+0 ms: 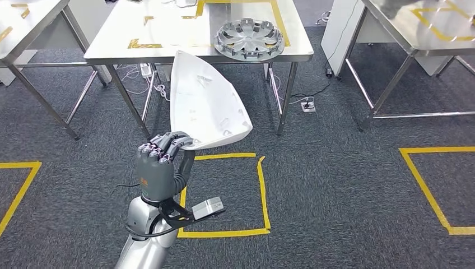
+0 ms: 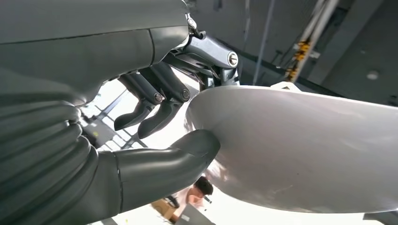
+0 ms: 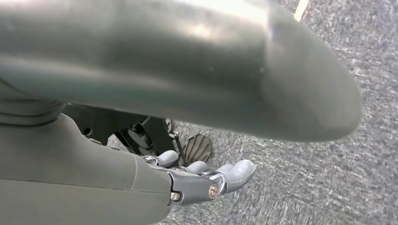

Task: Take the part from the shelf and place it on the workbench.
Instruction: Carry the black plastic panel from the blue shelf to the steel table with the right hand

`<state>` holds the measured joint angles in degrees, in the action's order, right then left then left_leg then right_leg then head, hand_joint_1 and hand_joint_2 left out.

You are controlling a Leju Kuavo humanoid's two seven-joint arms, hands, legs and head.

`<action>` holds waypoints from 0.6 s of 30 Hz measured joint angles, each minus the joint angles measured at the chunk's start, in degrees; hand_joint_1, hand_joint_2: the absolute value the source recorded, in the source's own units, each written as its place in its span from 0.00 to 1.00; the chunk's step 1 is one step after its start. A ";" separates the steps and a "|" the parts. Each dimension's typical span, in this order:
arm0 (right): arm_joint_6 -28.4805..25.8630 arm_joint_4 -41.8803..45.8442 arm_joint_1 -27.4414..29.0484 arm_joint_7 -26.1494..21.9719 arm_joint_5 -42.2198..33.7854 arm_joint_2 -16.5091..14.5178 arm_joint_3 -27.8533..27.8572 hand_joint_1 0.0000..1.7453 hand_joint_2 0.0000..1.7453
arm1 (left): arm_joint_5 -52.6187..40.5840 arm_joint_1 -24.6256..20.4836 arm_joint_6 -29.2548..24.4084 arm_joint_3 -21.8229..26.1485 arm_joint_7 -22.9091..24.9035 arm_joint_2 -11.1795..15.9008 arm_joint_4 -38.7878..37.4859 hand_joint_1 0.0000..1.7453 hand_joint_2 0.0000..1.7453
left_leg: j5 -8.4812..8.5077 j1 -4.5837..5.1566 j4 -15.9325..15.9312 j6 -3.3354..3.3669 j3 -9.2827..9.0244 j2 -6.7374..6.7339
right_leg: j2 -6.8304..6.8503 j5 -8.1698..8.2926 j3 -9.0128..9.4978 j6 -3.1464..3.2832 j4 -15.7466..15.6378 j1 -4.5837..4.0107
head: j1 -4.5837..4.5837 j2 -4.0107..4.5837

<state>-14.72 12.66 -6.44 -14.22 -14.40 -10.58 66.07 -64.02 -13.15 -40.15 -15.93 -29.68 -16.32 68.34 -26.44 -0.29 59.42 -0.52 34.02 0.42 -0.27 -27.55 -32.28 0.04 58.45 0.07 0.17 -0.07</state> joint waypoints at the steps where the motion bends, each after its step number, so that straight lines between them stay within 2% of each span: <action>1: 0.01 0.00 -0.02 -0.03 0.00 0.00 0.00 0.00 0.00 | 0.00 0.00 0.00 0.00 0.10 -0.01 0.01 1.00 1.00 | -0.07 0.10 -0.09 0.41 -0.06 0.05 | -0.01 -0.09 0.02 -0.33 -0.04 0.01 | 0.02 0.00; 3: -0.01 0.00 -0.07 -0.16 0.00 0.00 0.00 0.00 0.00 | 0.00 -0.02 0.00 0.00 0.28 -0.07 0.08 1.00 1.00 | -0.09 0.01 -0.32 1.16 -0.32 0.11 | 0.04 -0.51 0.06 -1.03 0.29 0.16 | 0.07 0.00; 4: -0.01 0.00 -0.11 -0.25 0.00 0.00 0.00 0.00 0.00 | 0.00 -0.06 0.00 0.00 0.32 -0.10 0.13 1.00 1.00 | -0.11 -0.11 -0.47 1.48 -0.52 0.09 | 0.05 -1.29 -0.50 -1.38 1.63 0.23 | 0.18 0.00; 5: 0.01 0.00 -0.15 -0.31 0.00 0.00 0.00 0.00 0.00 | -0.01 -0.09 0.00 0.00 0.36 -0.13 0.15 1.00 1.00 | -0.15 -0.25 -0.60 1.75 -0.72 0.05 | 0.05 -2.55 -1.73 -1.69 4.14 0.30 | 0.30 0.00; 7: 0.07 0.00 -0.15 -0.40 -0.01 0.00 0.00 0.00 0.00 | -0.05 -0.14 0.00 0.00 0.42 -0.14 0.04 1.00 1.00 | -0.42 -0.24 -0.60 2.09 -0.86 -0.04 | 0.06 -5.65 -6.07 -2.13 11.90 0.43 | 0.52 0.00; 8: 0.09 0.00 -0.12 -0.44 -0.01 0.00 0.00 0.00 0.00 | -0.09 -0.14 0.00 0.00 0.46 -0.14 -0.06 1.00 1.00 | -0.57 -0.22 -0.58 2.18 -0.91 -0.03 | 0.06 -6.49 -8.16 -2.24 15.17 0.47 | 0.54 0.00; 9: 0.05 0.00 -0.05 -0.48 -0.01 0.00 0.00 0.00 0.00 | -0.11 -0.14 0.00 0.00 0.52 -0.14 -0.16 1.00 1.00 | -0.74 -0.20 -0.56 2.20 -1.04 0.01 | 0.06 -6.23 -9.41 -2.27 16.62 0.49 | 0.55 0.00; 10: 0.01 0.00 0.00 -0.52 -0.01 0.00 0.00 0.00 0.00 | -0.13 -0.14 0.00 0.00 0.57 -0.14 -0.22 1.00 1.00 | -0.93 -0.19 -0.54 2.15 -1.27 0.08 | 0.06 -4.82 -9.48 -2.20 15.77 0.49 | 0.56 0.00; 11: -0.02 0.00 0.03 -0.57 0.00 0.00 0.00 0.00 0.00 | -0.13 -0.14 0.00 0.00 0.63 -0.14 -0.26 1.00 1.00 | -1.17 -0.19 -0.53 2.05 -1.60 0.14 | 0.07 -2.50 -8.37 -2.04 12.68 0.47 | 0.57 0.00; 12: -0.04 0.00 0.05 -0.60 0.00 0.00 0.00 0.00 0.00 | -0.13 -0.15 0.00 -0.01 0.67 -0.15 -0.28 1.00 1.00 | -1.43 -0.19 -0.53 1.89 -1.96 0.19 | 0.11 0.03 -6.53 -1.77 8.34 0.43 | 0.57 0.00; 13: 0.00 0.00 0.04 -0.62 0.00 0.00 0.00 0.00 0.00 | -0.13 -0.15 0.00 -0.01 0.69 -0.15 -0.28 1.00 1.00 | -1.74 -0.09 -0.49 1.61 -2.24 0.20 | 0.18 1.70 -4.79 -1.45 4.44 0.25 | 0.57 0.00; 14: 0.06 0.00 0.00 -0.67 0.00 0.00 0.00 0.00 0.00 | -0.13 -0.16 0.00 -0.02 0.72 -0.15 -0.28 1.00 1.00 | -2.02 -0.02 -0.46 1.31 -2.41 0.21 | 0.23 2.64 -3.56 -1.11 1.64 0.07 | 0.56 0.00; 15: 0.12 0.00 -0.03 -0.72 -0.01 0.00 0.00 0.00 0.00 | -0.13 -0.16 0.00 -0.02 0.74 -0.15 -0.28 1.00 1.00 | -2.25 0.03 -0.48 0.99 -2.48 0.20 | 0.28 2.77 -2.99 -0.78 0.29 -0.13 | 0.55 0.00; 16: 0.17 0.00 -0.05 -0.78 0.00 0.00 0.00 0.00 0.00 | -0.14 -0.17 0.00 -0.02 0.76 -0.14 -0.27 1.00 1.00 | -2.42 0.07 -0.57 0.66 -2.55 0.19 | 0.28 2.44 -2.91 -0.49 0.08 -0.32 | 0.54 0.00; 18: 0.05 0.00 -0.04 -0.91 0.00 -0.02 0.01 0.00 0.00 | -0.16 -0.18 0.00 -0.02 0.79 -0.13 -0.12 1.00 1.00 | -2.79 0.09 -0.59 0.03 -2.89 0.15 | 0.24 2.33 -2.51 0.13 -0.25 -0.12 | 0.53 0.00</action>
<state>-14.67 12.66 -6.48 -15.13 -14.41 -10.60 66.08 -64.18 -13.33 -40.15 -15.95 -28.89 -16.45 68.22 -29.23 -0.20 58.83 -0.49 31.14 0.57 -0.04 -25.22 -34.79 0.16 58.20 -0.05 0.70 -0.07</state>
